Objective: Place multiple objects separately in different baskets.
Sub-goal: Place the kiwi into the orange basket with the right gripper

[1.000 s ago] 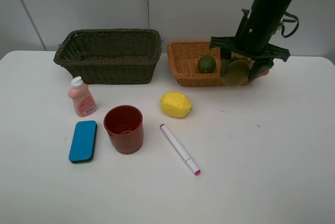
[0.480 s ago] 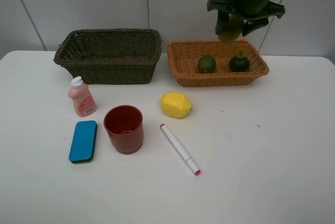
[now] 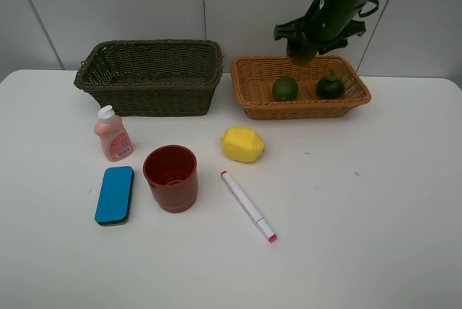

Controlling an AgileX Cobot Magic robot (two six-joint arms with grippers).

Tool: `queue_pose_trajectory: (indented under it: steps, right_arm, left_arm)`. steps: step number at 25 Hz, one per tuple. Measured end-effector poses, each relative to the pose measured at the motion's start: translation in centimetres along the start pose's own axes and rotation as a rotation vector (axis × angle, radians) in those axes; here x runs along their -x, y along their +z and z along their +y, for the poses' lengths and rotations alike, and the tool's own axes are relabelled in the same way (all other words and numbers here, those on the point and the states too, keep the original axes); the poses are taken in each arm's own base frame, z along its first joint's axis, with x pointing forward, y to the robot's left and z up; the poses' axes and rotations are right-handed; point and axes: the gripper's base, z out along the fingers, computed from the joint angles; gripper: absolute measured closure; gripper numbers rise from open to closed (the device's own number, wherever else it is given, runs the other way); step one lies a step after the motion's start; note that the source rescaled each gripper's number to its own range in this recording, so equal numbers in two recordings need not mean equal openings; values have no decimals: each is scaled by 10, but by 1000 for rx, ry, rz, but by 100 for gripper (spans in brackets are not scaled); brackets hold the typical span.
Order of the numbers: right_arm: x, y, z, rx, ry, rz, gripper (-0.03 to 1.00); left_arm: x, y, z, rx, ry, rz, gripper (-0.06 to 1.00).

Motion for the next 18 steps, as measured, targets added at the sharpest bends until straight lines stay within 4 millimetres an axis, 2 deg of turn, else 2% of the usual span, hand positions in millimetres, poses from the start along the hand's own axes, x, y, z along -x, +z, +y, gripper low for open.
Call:
queue_pose_trajectory:
  steps: [7,13,18]
  right_arm:
    - [-3,28,-14,-29,-4,5,35]
    - [-8,39,-18,-38,-2,25,35]
    - [-7,40,-17,-33,-2,12,35]
  left_arm:
    - [0,0,0,0,0,0,-6]
    - [0,0,0,0,0,0,-6]
    - [0,0,0,0,0,0,-6]
